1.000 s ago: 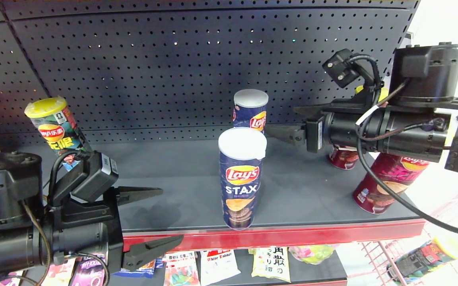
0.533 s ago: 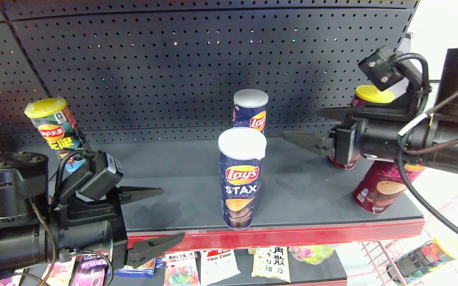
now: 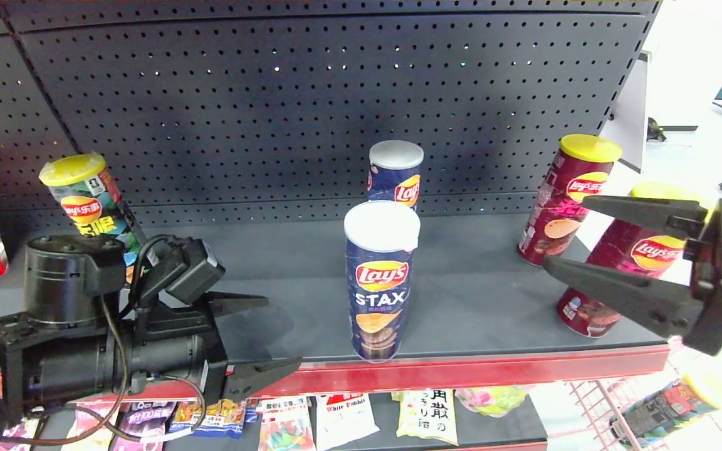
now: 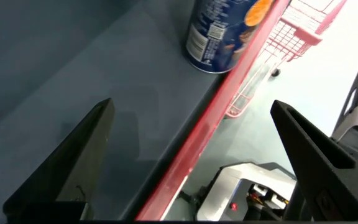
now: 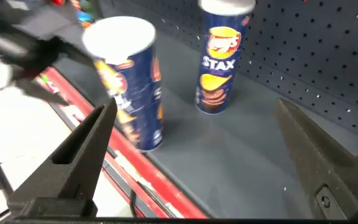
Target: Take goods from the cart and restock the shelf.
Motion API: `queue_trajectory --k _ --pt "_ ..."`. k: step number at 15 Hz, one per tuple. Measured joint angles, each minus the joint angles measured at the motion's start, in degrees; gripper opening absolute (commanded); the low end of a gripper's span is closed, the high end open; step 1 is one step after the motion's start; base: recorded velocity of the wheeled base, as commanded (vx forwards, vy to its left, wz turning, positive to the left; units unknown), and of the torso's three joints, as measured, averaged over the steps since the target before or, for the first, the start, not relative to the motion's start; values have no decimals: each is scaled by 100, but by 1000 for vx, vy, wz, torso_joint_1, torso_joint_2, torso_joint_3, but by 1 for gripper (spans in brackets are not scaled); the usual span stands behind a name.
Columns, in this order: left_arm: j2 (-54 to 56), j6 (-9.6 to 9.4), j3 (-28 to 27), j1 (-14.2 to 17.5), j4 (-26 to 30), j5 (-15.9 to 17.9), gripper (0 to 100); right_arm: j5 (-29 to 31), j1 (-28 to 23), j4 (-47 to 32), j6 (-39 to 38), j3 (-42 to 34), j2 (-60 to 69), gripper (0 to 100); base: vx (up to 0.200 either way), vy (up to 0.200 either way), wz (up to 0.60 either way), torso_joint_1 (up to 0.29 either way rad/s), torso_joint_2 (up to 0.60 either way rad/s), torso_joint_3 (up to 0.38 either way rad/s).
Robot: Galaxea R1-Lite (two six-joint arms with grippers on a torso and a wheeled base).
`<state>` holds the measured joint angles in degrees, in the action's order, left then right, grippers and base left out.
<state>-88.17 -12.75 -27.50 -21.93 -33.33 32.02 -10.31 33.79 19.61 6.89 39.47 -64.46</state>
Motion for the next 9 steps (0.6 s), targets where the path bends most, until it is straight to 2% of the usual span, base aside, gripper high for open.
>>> queue_trajectory --k 2,4,7,9 --pt "-185 -33 -155 -6 5 -116 100 82 -91 -38 2 -323 507 100 0 0 0 0 0 0" --pt "-363 -112 -319 -15 2 -180 100 238 -444 -43 -24 -546 920 100 0 0 0 0 0 0" --pt "-603 -172 -417 -44 5 -180 100 296 -1211 -44 -352 -644 1323 100 0 0 0 0 0 0" --pt "-752 -286 -469 -45 5 -180 100 304 -1696 -43 -479 -784 1527 100 0 0 0 0 0 0"
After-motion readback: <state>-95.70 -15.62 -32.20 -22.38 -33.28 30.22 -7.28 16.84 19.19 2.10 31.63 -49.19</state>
